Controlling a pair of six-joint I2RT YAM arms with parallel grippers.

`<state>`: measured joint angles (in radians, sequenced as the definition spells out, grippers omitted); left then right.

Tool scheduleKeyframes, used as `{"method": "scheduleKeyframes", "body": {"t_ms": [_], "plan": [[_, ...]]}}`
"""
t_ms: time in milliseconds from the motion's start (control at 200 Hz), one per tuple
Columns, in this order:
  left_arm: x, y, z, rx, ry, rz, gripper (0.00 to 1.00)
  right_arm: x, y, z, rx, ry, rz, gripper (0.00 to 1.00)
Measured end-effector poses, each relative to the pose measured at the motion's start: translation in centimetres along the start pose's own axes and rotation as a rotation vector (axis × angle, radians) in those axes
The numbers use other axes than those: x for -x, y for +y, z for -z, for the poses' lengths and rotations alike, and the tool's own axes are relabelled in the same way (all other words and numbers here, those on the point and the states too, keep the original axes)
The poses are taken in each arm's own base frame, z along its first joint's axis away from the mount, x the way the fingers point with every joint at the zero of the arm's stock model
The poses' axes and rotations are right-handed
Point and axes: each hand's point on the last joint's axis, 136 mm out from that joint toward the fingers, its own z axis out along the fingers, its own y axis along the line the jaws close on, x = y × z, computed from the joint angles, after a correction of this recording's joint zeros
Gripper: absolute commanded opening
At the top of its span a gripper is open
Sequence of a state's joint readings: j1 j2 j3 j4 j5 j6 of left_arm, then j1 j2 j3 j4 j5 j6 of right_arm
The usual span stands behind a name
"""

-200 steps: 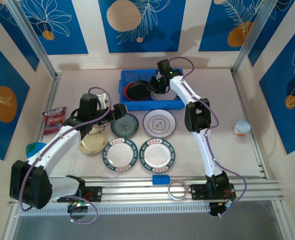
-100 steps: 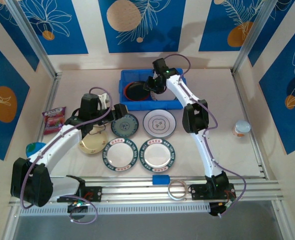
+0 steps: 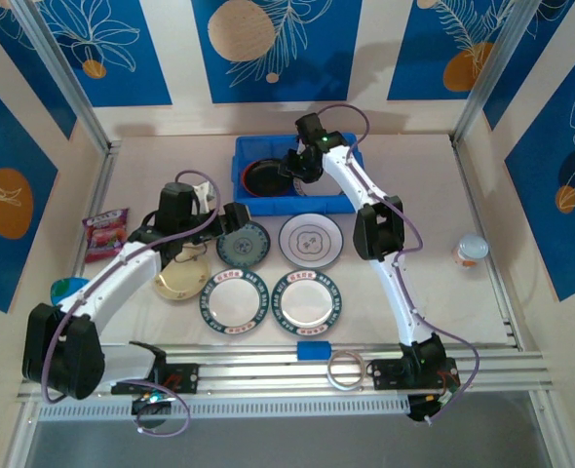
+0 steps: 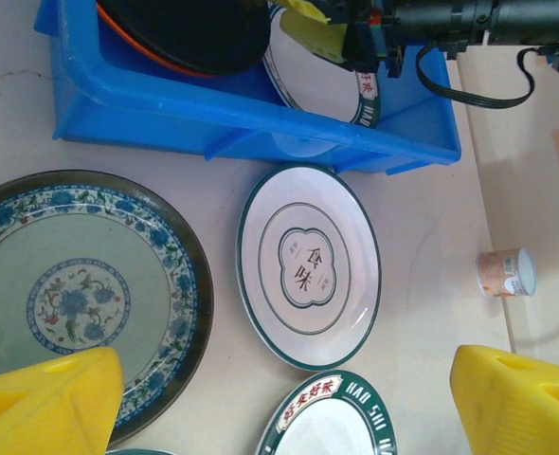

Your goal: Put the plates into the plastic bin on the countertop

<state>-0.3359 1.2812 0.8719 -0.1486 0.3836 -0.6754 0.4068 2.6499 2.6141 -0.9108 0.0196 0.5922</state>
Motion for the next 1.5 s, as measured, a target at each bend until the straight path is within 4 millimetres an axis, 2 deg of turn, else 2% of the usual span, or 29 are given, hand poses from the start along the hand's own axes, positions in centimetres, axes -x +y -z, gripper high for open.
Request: {"method": "scheduleKeyframes", "body": {"t_ms": [395,530,600,680,770,845,941,1051,1111,1216,1281,1371,1501], "plan": [[0.1,0.0,-0.2,-0.004,-0.004,-0.002,0.90,-0.2,-0.3,0.2,-0.016,0.006,0.011,0.45],[0.4,-0.2,-0.3,-0.011,-0.013,-0.008,0.89,0.5,-0.1,1.3,-0.021,-0.021,0.038,0.45],[0.5,-0.2,-0.4,-0.015,-0.018,-0.011,0.88,1.1,0.3,3.0,-0.019,-0.044,0.057,0.45],[0.5,-0.1,-0.7,-0.014,-0.014,-0.014,0.88,1.8,1.1,6.1,-0.001,-0.079,0.085,0.45],[0.2,0.1,-1.3,-0.011,0.000,-0.014,0.88,2.1,2.3,10.9,0.030,-0.131,0.119,0.45],[-0.1,0.1,-1.8,-0.011,0.016,-0.012,0.88,1.7,3.4,15.1,0.064,-0.178,0.156,0.45],[-0.1,0.0,-2.3,-0.011,0.028,-0.013,0.88,-0.2,3.9,19.5,0.098,-0.226,0.194,0.45],[-0.1,-0.7,-2.7,-0.024,0.031,-0.028,0.87,-3.9,3.1,21.5,0.118,-0.230,0.217,0.45],[-0.1,-1.2,-2.7,-0.034,0.032,-0.041,0.87,-6.2,1.8,21.2,0.106,-0.201,0.213,0.45],[0.0,-2.1,-2.7,-0.053,0.026,-0.067,0.87,-10.6,-1.4,19.2,0.059,-0.108,0.177,0.45],[0.1,-2.4,-2.8,-0.061,0.022,-0.075,0.87,-12.7,-3.1,18.1,0.028,-0.054,0.147,0.45],[0.0,-2.4,-2.8,-0.062,0.023,-0.082,0.87,-14.5,-4.5,17.7,-0.006,-0.002,0.102,0.45],[0.3,-3.0,-2.8,-0.073,0.035,-0.086,0.87,-15.5,-4.9,18.7,-0.007,0.014,0.028,0.46]]}}
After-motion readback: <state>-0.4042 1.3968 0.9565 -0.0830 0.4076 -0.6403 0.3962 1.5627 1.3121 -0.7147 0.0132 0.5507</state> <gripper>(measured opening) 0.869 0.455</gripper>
